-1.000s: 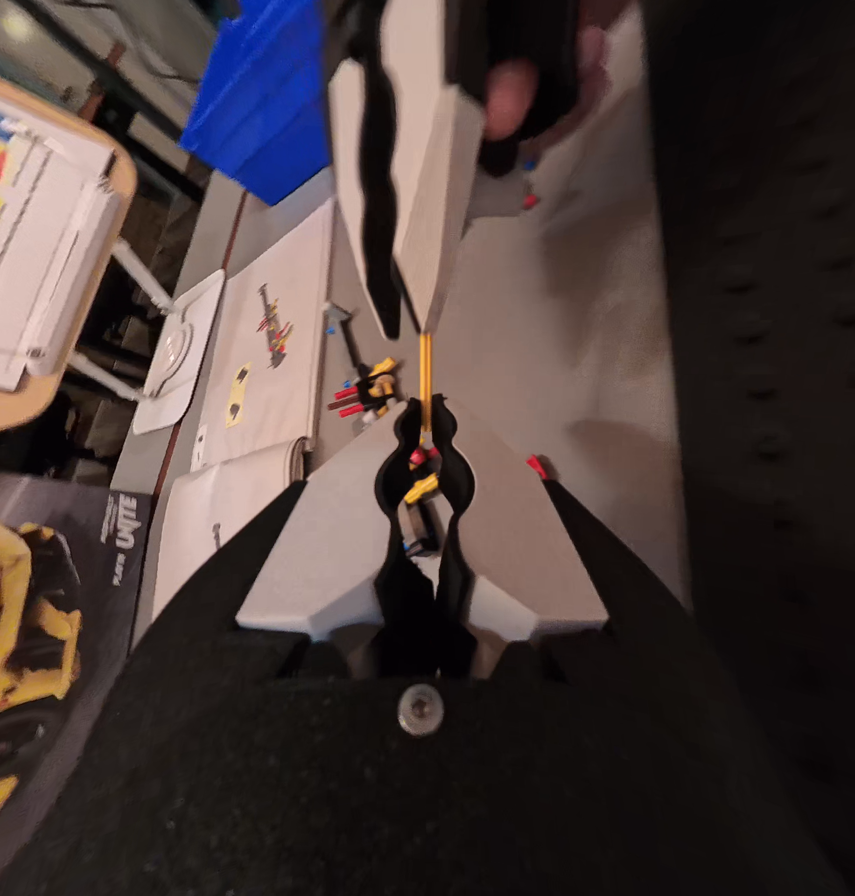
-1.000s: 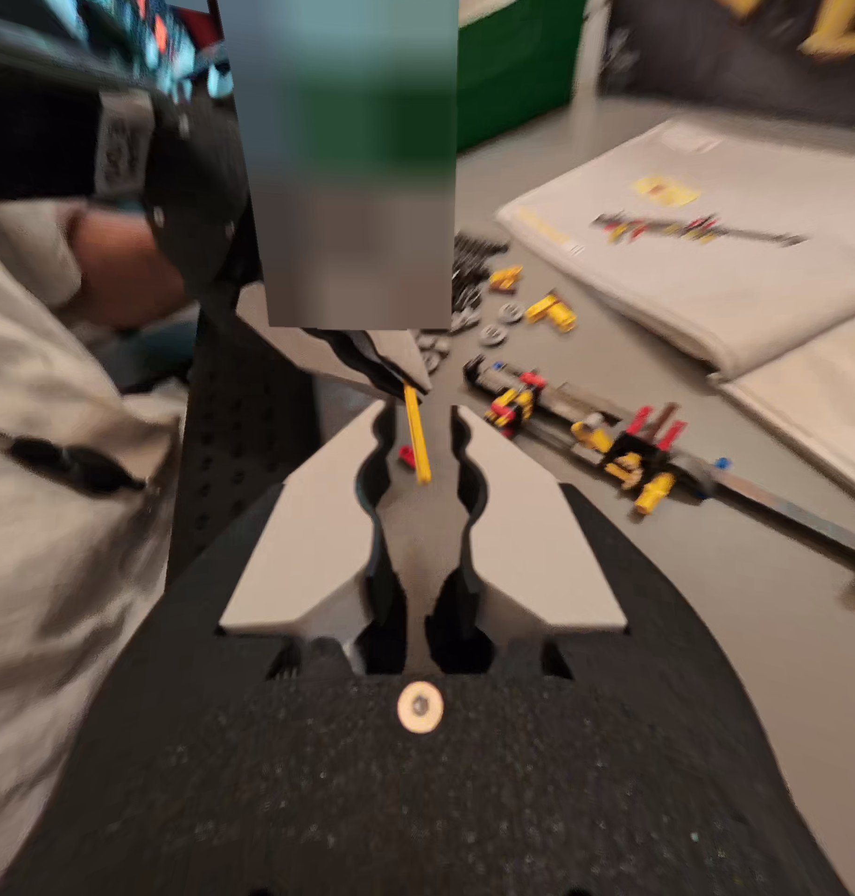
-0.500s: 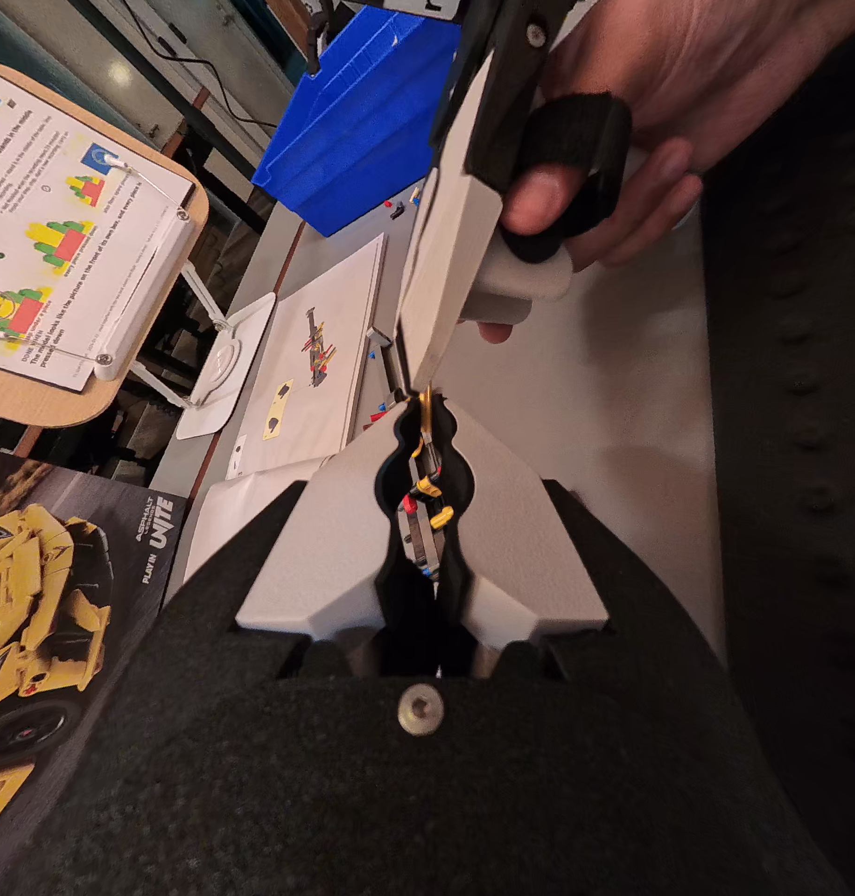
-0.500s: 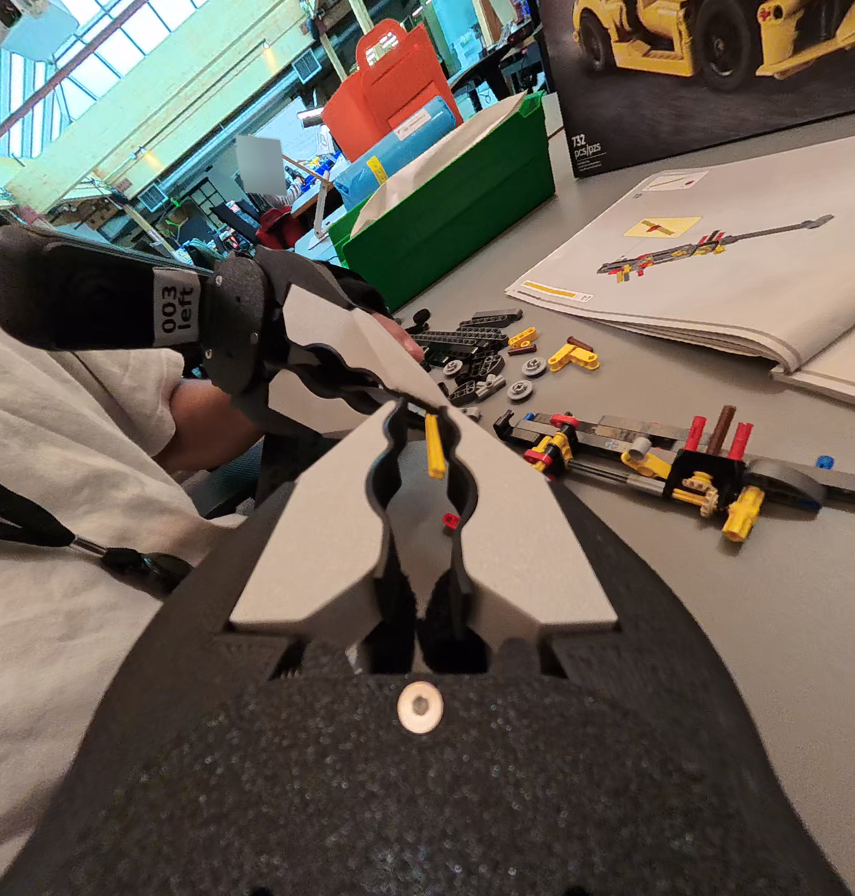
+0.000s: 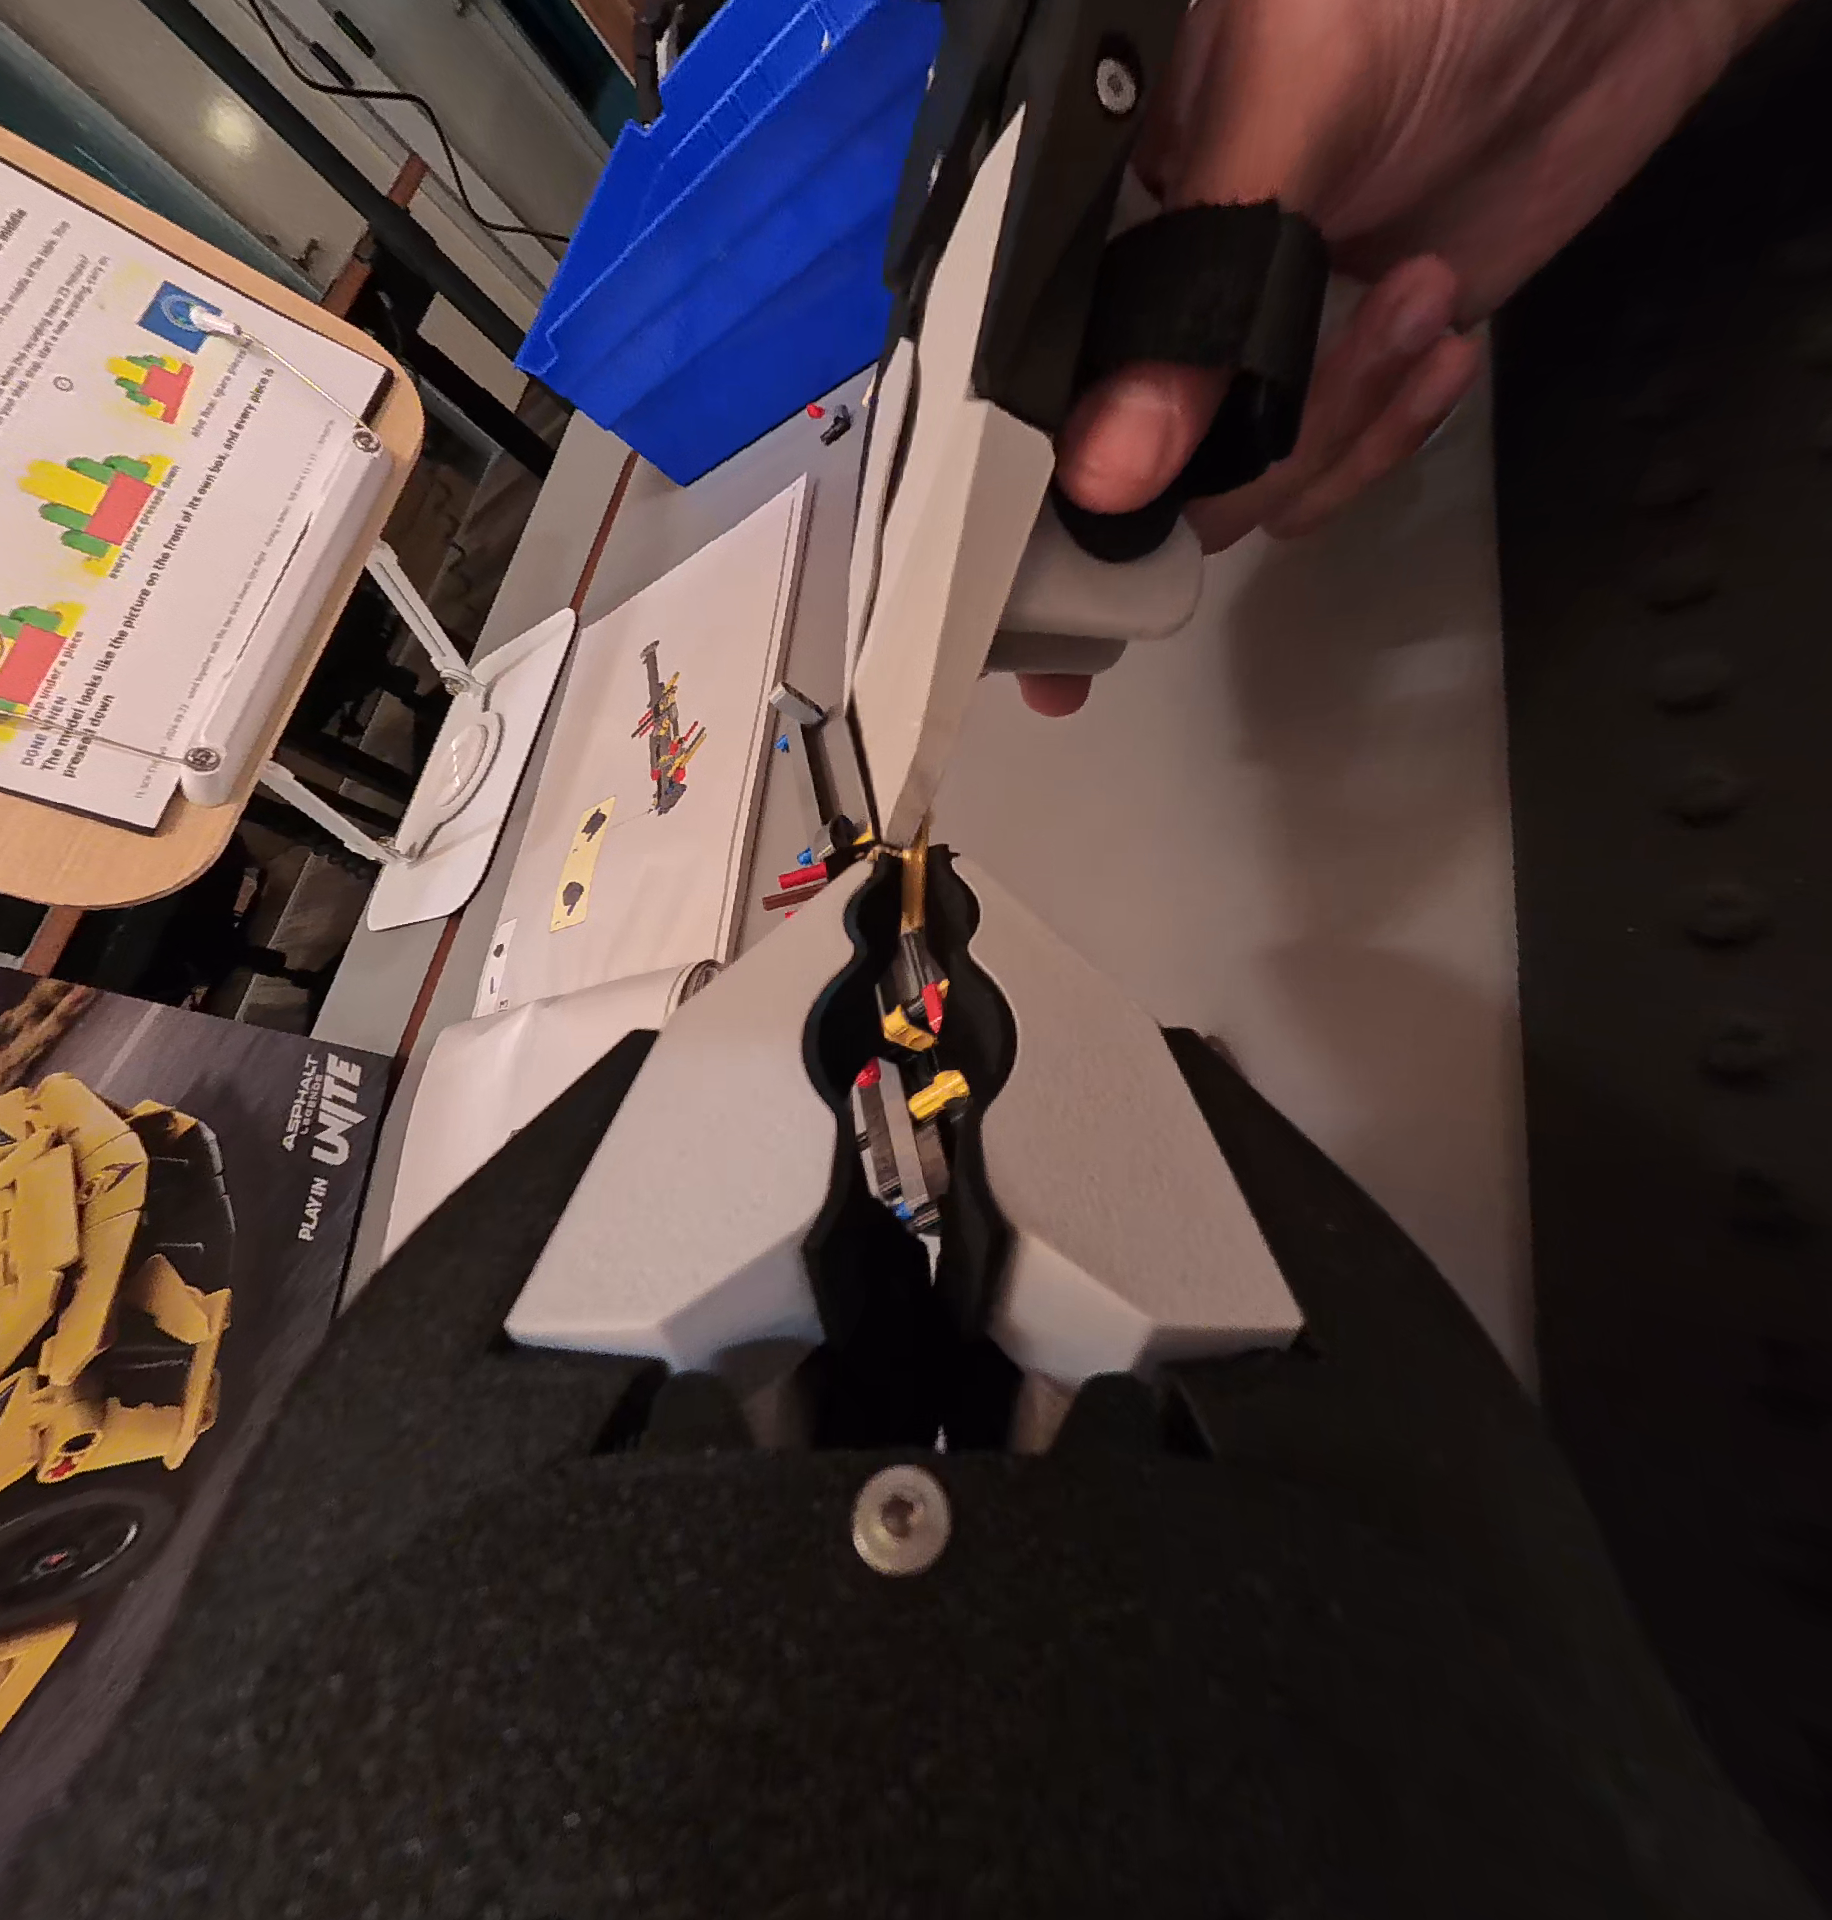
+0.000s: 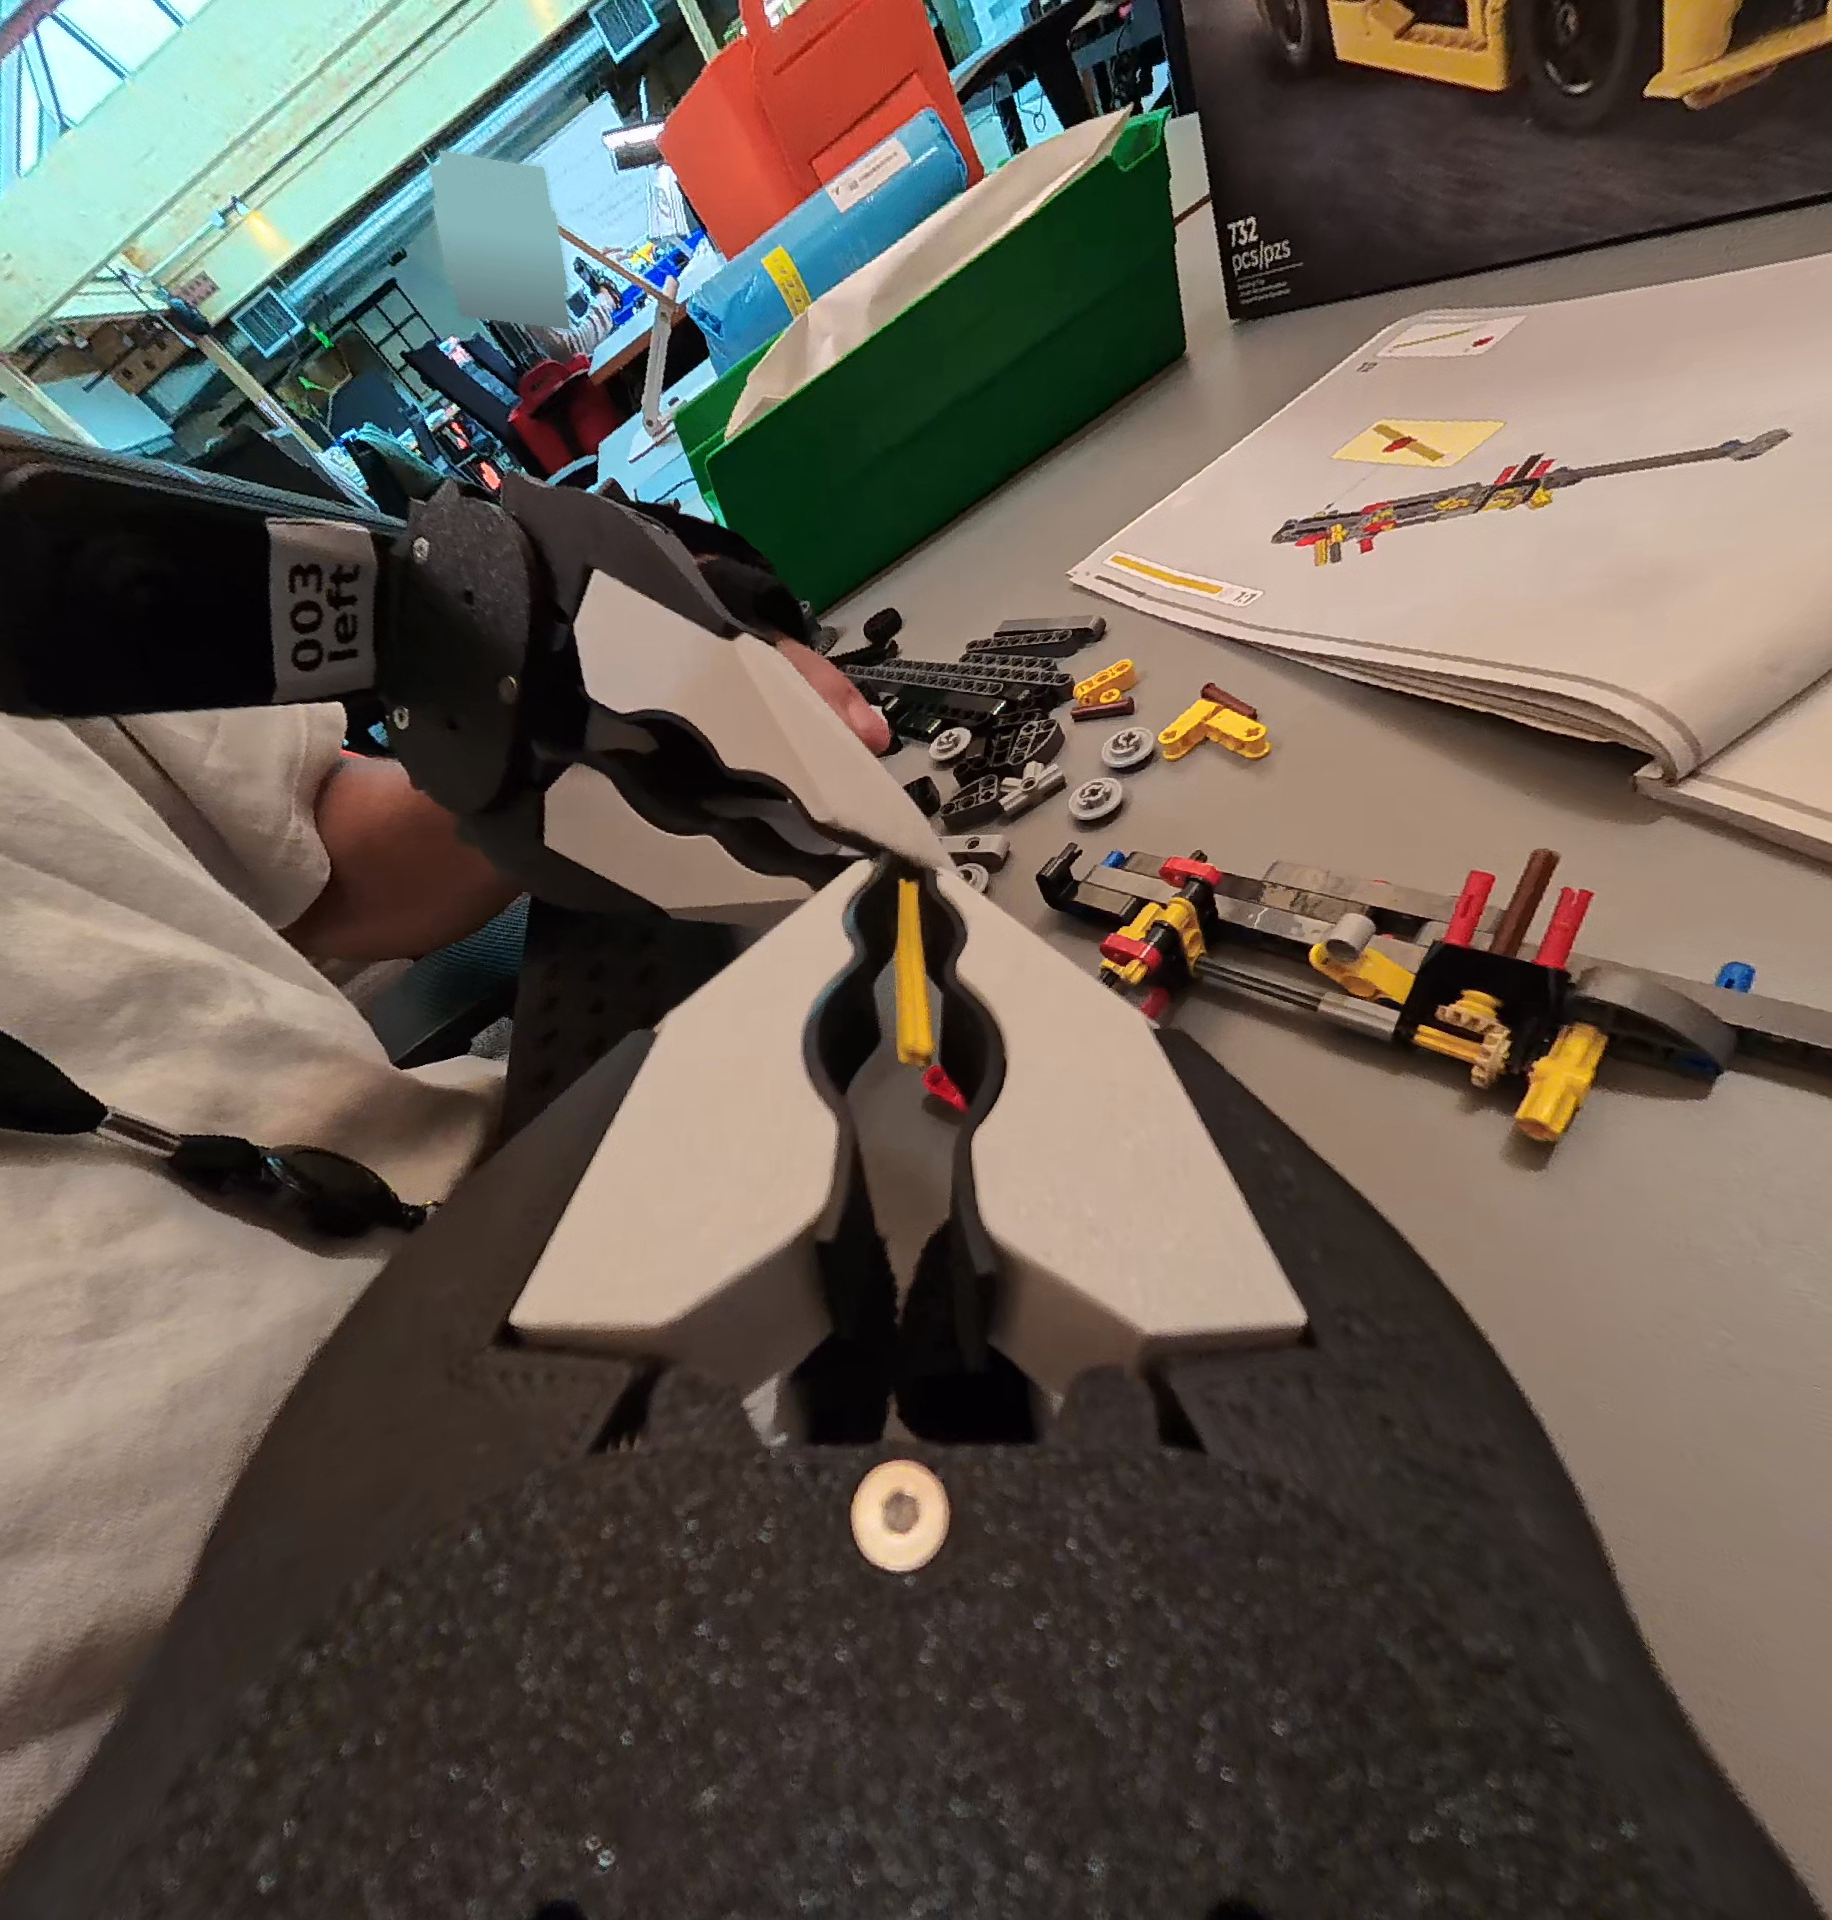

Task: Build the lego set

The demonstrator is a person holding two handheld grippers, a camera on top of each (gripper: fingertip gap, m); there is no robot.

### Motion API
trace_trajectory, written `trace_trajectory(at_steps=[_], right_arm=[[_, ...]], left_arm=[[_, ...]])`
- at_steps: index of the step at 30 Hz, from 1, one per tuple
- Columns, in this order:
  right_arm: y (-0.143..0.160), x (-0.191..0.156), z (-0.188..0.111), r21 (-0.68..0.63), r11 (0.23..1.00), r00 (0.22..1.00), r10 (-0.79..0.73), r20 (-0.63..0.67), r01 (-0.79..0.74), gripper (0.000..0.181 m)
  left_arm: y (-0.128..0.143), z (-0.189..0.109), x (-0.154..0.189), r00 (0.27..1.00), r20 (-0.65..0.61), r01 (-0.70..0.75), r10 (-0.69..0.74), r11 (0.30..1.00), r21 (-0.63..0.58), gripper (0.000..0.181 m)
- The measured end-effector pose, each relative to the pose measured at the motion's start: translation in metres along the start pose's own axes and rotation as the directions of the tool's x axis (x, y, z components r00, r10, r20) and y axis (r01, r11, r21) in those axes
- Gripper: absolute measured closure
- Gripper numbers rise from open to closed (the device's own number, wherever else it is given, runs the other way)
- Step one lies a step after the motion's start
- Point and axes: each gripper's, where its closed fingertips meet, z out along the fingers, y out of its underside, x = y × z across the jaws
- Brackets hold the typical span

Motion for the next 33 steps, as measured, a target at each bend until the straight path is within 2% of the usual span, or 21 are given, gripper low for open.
trace_trajectory(at_steps=[4,19,21,22,24,25,29,33], right_arm=[[0.003,-0.001,0.001,-0.018,1.0,1.0,0.011,0.01,-0.011,0.172],[0.0,-0.001,-0.001,0.013,1.0,1.0,-0.027,0.002,0.027,0.178],[0.0,0.005,-0.006,0.008,0.998,0.997,-0.065,-0.046,0.066,0.178],[0.001,0.008,-0.01,-0.008,0.996,0.993,-0.087,-0.076,0.087,0.179],[0.006,0.015,-0.017,-0.051,0.986,0.976,-0.164,-0.142,0.159,0.178],[0.01,0.017,-0.02,-0.077,0.977,0.962,-0.212,-0.174,0.201,0.178],[0.024,0.029,-0.023,-0.17,0.924,0.878,-0.379,-0.293,0.342,0.178],[0.019,0.026,-0.023,-0.119,0.919,0.859,-0.393,-0.328,0.375,0.178]], left_arm=[[0.001,0.0,0.0,1.0,0.0,0.003,-0.003,1.0,-0.001,0.179],[-0.002,-0.002,-0.002,0.999,0.007,0.031,-0.031,0.999,0.018,0.179],[0.01,-0.005,-0.003,0.996,-0.028,0.082,-0.083,0.996,-0.021,0.175],[0.018,-0.007,0.001,0.984,-0.089,0.151,-0.155,0.987,-0.05,0.167],[0.034,-0.015,0.024,0.899,-0.278,0.302,-0.339,0.938,-0.168,0.151],[0.039,-0.019,0.036,0.852,-0.342,0.333,-0.396,0.914,-0.23,0.145],[0.048,-0.014,0.049,0.826,-0.295,0.384,-0.481,0.862,-0.33,0.153],[0.046,-0.005,0.061,0.811,-0.271,0.409,-0.519,0.834,-0.37,0.149]])
